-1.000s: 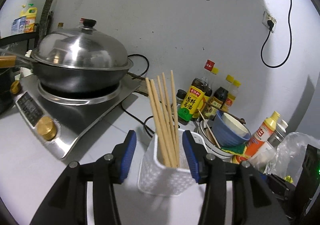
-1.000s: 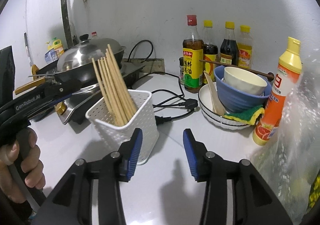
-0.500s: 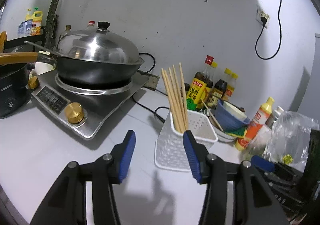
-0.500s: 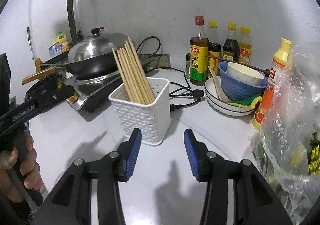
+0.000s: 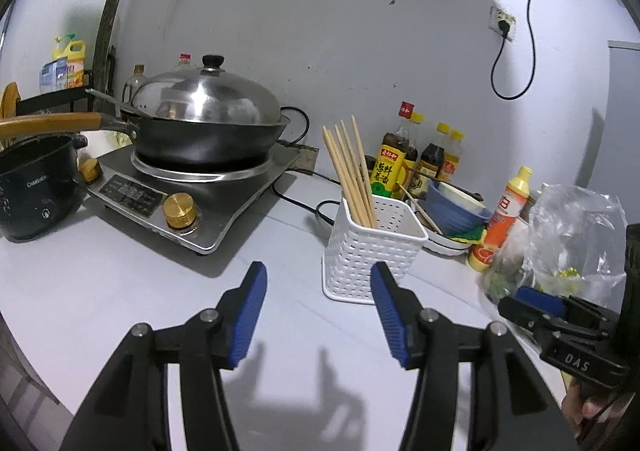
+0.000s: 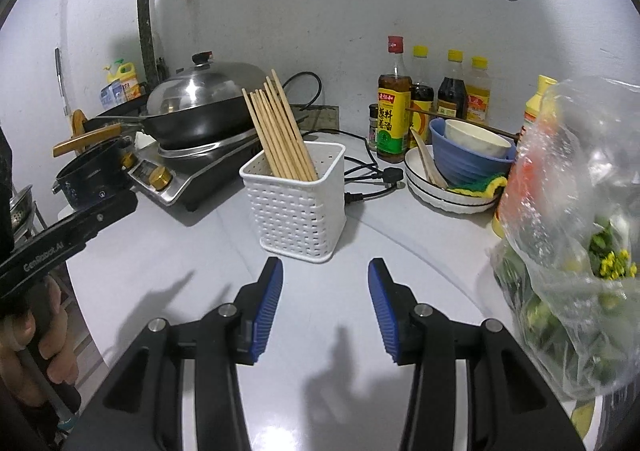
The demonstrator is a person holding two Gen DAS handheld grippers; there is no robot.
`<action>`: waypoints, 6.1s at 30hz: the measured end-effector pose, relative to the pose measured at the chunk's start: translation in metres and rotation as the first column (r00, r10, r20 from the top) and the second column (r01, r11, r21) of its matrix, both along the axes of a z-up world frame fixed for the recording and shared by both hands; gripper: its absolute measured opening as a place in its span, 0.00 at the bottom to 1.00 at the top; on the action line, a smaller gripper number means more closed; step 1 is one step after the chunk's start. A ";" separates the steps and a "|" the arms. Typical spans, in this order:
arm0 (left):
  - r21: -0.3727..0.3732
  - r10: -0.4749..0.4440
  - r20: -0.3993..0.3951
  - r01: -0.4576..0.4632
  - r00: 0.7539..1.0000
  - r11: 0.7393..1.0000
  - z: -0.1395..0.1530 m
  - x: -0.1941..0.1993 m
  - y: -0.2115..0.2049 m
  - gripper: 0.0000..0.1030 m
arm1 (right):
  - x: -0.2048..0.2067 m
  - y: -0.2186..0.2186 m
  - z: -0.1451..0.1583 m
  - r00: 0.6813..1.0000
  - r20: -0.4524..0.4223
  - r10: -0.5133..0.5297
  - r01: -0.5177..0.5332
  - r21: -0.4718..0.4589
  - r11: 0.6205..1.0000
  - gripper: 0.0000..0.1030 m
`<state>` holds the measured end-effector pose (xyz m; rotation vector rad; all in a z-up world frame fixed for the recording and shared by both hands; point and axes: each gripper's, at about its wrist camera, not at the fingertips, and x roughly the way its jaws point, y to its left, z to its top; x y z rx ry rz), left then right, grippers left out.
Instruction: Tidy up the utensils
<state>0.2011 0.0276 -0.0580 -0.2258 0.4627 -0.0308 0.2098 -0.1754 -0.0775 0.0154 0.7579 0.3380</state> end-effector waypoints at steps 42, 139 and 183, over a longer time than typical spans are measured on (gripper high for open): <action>0.054 -0.086 0.216 0.076 0.973 0.996 0.086 -0.145 -0.003 0.83 | -0.140 -0.036 0.103 0.977 0.194 -0.083 0.084 0.006 0.996 0.81; 0.126 0.073 0.463 -0.147 0.883 0.981 0.164 -0.248 0.021 1.00 | -0.237 -0.018 0.215 0.852 0.517 -0.079 0.051 0.069 0.996 1.00; 0.118 0.053 0.427 -0.113 0.903 0.987 0.159 -0.234 0.023 1.00 | -0.233 -0.016 0.210 0.861 0.502 -0.077 0.059 0.051 0.997 1.00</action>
